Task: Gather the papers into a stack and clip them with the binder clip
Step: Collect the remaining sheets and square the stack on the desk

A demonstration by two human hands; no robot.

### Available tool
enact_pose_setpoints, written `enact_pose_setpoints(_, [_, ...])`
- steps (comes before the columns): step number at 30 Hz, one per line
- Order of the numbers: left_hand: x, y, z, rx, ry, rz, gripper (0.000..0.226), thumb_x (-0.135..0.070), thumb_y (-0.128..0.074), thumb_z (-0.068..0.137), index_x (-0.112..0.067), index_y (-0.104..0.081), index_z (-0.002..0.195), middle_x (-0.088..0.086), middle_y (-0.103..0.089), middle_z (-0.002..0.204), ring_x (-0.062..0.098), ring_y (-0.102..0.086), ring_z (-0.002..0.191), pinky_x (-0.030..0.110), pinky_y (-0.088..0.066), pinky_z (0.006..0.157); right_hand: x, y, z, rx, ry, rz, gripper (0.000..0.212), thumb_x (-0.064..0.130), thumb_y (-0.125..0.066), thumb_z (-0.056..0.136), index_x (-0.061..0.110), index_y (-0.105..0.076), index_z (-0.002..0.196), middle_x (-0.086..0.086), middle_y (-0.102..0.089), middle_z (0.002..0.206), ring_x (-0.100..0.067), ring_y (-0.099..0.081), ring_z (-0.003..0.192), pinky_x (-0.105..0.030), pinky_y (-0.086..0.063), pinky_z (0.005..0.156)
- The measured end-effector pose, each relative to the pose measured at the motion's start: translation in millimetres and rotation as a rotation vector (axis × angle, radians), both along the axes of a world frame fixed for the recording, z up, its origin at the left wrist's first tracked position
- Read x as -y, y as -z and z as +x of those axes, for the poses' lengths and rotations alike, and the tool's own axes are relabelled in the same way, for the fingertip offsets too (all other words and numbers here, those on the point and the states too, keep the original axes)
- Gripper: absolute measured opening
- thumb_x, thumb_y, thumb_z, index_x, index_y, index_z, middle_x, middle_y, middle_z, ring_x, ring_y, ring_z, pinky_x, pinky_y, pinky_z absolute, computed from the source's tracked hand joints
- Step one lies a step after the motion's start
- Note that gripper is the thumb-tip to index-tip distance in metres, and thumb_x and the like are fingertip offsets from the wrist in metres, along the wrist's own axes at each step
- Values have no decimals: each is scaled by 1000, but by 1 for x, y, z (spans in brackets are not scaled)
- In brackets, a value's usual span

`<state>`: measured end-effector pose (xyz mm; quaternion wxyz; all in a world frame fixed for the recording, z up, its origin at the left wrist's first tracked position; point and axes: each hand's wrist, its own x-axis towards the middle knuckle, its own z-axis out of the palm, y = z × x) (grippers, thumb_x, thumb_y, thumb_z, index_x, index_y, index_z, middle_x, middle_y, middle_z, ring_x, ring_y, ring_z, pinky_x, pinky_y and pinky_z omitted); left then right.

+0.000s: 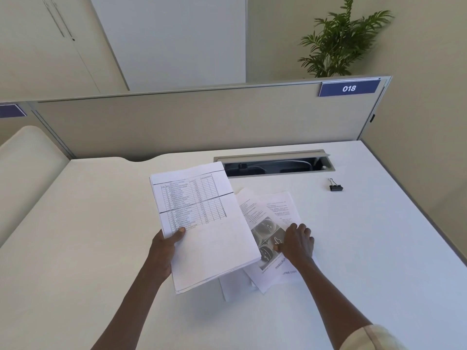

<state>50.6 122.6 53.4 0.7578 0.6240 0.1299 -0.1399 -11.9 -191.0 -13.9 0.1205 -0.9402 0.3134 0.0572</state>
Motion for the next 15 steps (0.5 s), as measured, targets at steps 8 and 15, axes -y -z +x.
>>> enact_pose_setpoints(8, [0, 1, 0, 11, -6, -4, 22, -3, -62, 91, -16, -69, 107, -3, -78, 94, 15, -74, 80, 33, -58, 68, 1, -3, 9, -49, 45, 147, 58, 33, -79, 75, 6, -52, 118, -10, -59, 124, -30, -51, 121, -41, -44, 96])
enact_pose_setpoints(15, [-9, 7, -1, 7, -16, 26, 21, -2, -62, 92, -16, -70, 106, -1, -77, 95, 16, -73, 78, 34, -57, 68, 2, -5, -1, 131, 145, 349, 33, 26, -73, 77, 8, -52, 95, -13, -66, 104, -34, -63, 98, -34, -46, 70])
